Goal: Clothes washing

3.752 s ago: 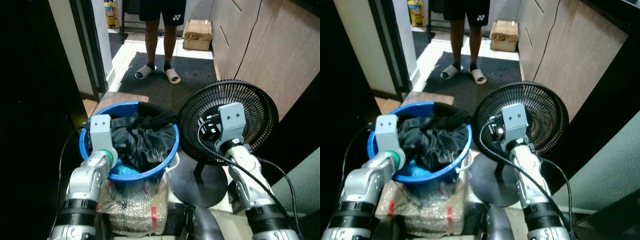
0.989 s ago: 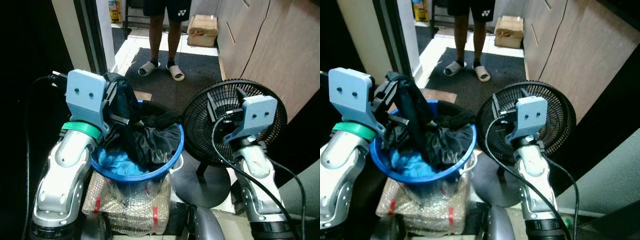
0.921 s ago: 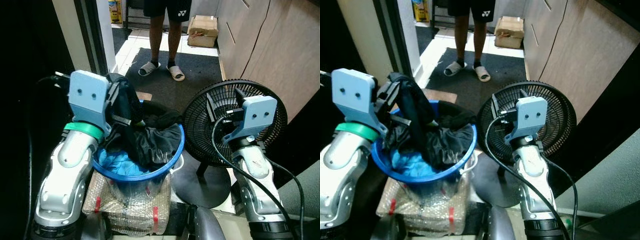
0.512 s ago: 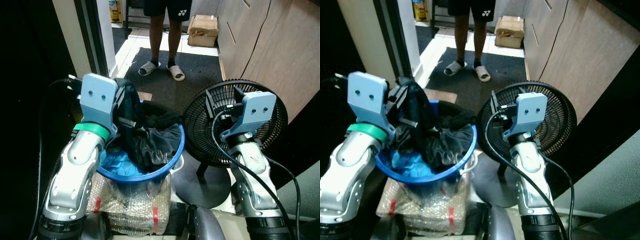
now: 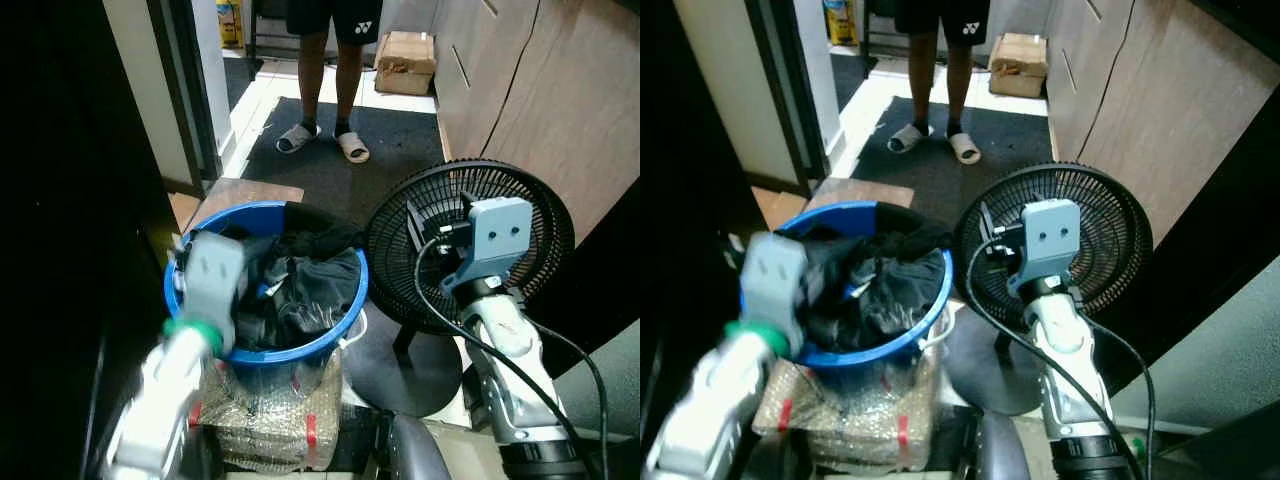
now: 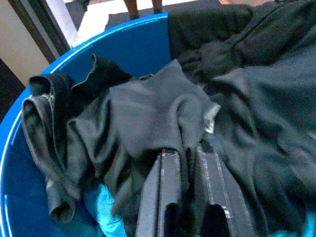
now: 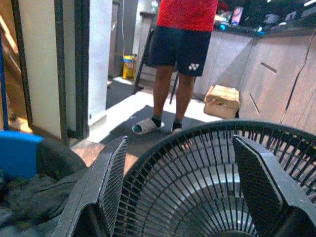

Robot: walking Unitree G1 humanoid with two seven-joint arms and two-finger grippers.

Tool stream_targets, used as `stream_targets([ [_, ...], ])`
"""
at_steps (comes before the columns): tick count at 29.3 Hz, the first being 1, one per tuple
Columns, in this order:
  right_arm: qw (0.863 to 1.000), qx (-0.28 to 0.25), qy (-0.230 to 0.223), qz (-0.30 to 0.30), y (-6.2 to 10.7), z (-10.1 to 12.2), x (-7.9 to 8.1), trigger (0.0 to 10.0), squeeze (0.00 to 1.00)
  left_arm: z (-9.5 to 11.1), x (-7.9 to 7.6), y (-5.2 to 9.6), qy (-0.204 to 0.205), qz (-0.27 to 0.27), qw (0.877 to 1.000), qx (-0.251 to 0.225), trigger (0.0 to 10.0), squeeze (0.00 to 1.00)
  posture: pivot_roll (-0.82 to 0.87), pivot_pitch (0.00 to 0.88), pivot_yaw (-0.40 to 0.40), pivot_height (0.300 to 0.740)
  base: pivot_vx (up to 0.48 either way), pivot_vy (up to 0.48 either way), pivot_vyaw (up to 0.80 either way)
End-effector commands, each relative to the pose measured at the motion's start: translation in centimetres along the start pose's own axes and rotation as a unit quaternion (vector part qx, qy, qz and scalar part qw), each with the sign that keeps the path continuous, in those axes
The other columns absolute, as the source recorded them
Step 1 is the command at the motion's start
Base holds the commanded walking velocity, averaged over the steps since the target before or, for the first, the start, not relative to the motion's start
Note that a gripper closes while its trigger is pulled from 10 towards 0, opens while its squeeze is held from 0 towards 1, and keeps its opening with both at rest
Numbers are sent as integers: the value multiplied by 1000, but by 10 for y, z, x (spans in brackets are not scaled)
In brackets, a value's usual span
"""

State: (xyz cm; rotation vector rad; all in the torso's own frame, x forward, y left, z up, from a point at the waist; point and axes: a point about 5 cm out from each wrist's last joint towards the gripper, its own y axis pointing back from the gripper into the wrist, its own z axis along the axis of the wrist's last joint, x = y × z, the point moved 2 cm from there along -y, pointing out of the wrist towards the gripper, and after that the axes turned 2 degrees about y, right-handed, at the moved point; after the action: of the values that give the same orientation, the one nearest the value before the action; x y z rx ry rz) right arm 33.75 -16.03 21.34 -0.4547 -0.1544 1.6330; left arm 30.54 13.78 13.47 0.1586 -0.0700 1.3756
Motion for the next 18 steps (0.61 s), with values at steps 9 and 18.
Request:
stream_targets([
  [9, 1000, 9, 1, 4, 0, -5, 1, 10000, 0, 3, 0, -5, 16, 3, 1000, 3, 10000, 1000, 98, 76, -21, 550, 0, 0, 0],
  [18, 998, -27, -27, 53, -35, 22, 6, 10000, 0, 63, 6, -16, 72, 9, 993, -95, 10000, 0, 106, 91, -23, 550, 0, 0, 0],
])
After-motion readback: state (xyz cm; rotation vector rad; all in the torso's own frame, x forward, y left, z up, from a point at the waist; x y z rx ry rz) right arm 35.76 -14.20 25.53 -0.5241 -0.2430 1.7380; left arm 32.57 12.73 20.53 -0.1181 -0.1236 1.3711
